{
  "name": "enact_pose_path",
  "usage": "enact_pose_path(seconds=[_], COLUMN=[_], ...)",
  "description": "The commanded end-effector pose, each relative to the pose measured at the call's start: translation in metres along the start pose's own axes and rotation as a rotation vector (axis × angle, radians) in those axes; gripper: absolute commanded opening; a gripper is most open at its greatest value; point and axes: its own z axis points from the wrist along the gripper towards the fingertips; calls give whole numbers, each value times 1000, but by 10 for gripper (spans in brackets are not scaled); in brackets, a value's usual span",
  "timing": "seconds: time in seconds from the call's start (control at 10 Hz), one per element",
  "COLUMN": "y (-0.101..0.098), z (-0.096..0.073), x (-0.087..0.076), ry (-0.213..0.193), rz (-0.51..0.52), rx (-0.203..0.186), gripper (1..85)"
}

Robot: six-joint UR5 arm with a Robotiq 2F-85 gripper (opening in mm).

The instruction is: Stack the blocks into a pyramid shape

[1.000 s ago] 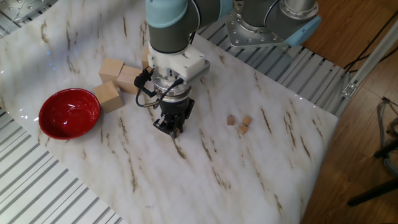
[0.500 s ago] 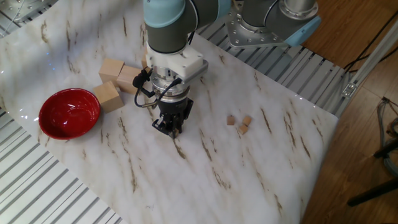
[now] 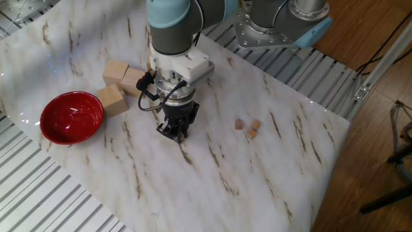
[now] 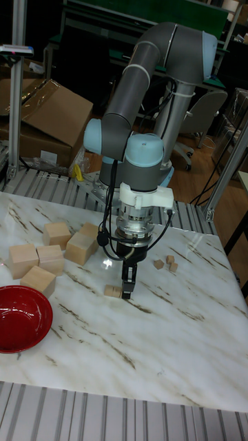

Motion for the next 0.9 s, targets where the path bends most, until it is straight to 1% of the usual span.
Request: enact_pose_path(seconds=[0.0, 0.1, 0.2, 0.4, 0.7, 0.8], y=[0, 0, -1, -1, -2, 0], z=[-1, -1, -1, 0, 1, 1], x=[-1, -1, -4, -5, -4, -4], ry=[-12, -13, -22, -27, -27, -30], rz=[11, 8, -5, -13, -19, -20], rx=[-3, -4, -1, 2, 3, -1], gripper=[223, 233, 303, 353, 367, 380])
